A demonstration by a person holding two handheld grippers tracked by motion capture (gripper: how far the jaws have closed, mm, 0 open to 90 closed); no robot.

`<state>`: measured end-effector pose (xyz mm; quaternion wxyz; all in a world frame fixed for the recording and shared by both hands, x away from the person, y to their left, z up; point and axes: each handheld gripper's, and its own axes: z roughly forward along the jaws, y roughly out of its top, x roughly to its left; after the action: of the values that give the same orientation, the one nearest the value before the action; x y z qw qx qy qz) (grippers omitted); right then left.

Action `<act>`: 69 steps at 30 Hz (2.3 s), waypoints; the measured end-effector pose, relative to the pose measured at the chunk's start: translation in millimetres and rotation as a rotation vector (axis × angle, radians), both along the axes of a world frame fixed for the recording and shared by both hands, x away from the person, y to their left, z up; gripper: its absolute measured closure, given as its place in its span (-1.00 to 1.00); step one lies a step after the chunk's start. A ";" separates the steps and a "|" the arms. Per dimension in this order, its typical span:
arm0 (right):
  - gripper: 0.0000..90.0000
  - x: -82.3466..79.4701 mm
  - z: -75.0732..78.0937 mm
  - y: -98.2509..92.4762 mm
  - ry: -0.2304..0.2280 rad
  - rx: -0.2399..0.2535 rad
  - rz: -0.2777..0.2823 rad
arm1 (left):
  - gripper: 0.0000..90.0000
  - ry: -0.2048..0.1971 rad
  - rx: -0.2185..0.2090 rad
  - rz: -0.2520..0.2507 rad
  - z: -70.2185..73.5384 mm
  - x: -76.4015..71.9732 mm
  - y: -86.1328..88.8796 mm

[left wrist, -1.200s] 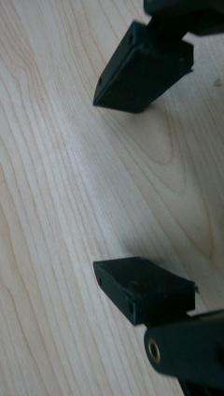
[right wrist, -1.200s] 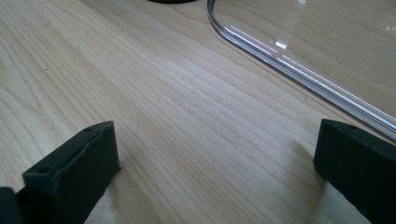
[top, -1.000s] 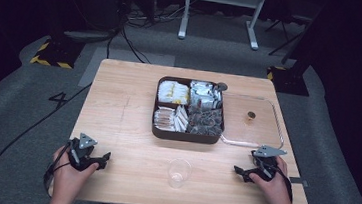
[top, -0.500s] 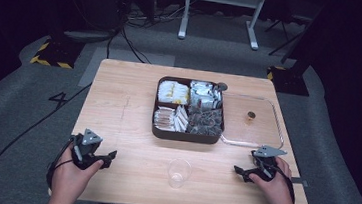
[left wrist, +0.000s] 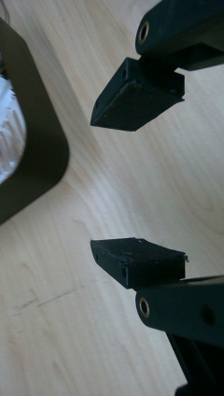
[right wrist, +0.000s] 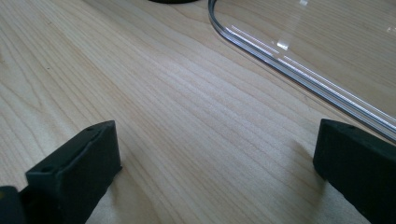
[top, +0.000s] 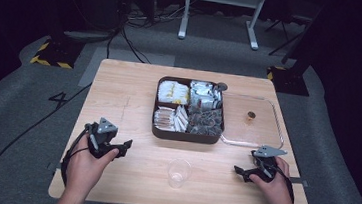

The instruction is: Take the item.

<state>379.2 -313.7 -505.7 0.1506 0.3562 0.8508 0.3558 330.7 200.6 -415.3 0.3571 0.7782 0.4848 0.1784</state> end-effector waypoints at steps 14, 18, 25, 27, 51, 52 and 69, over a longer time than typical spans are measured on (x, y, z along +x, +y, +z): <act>-0.97 -0.4 0.1 -0.9 -0.001 0.001 0.009 | -0.21 -0.058 0.015 -0.088 26.8 41.9 -31.6; -0.97 -0.4 0.1 -0.9 -0.001 0.001 0.009 | -0.15 -0.018 -0.042 -0.151 30.0 57.9 -37.7; -0.97 -0.4 0.1 -1.0 -0.001 0.001 0.009 | -0.09 -0.015 -0.075 -0.182 38.8 85.1 -53.8; -0.96 -0.5 0.1 -1.0 -0.002 0.001 0.010 | -0.05 -0.019 -0.064 -0.183 39.5 93.5 -56.9; -0.95 0.0 0.1 -1.6 -0.003 0.001 0.021 | -0.11 -0.017 -0.060 -0.165 22.5 185.8 -89.8; -0.94 -0.2 0.1 -1.6 -0.004 0.002 0.022 | -0.10 -0.018 -0.045 -0.174 21.3 188.8 -90.7; -0.94 -0.2 0.2 -1.1 -0.004 0.003 0.019 | -0.01 0.064 0.006 -0.177 -14.2 228.2 -117.5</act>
<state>379.0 -314.8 -505.5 0.1484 0.3478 0.8533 0.3590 558.9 83.1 -429.5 0.3535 0.8244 0.4247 0.1224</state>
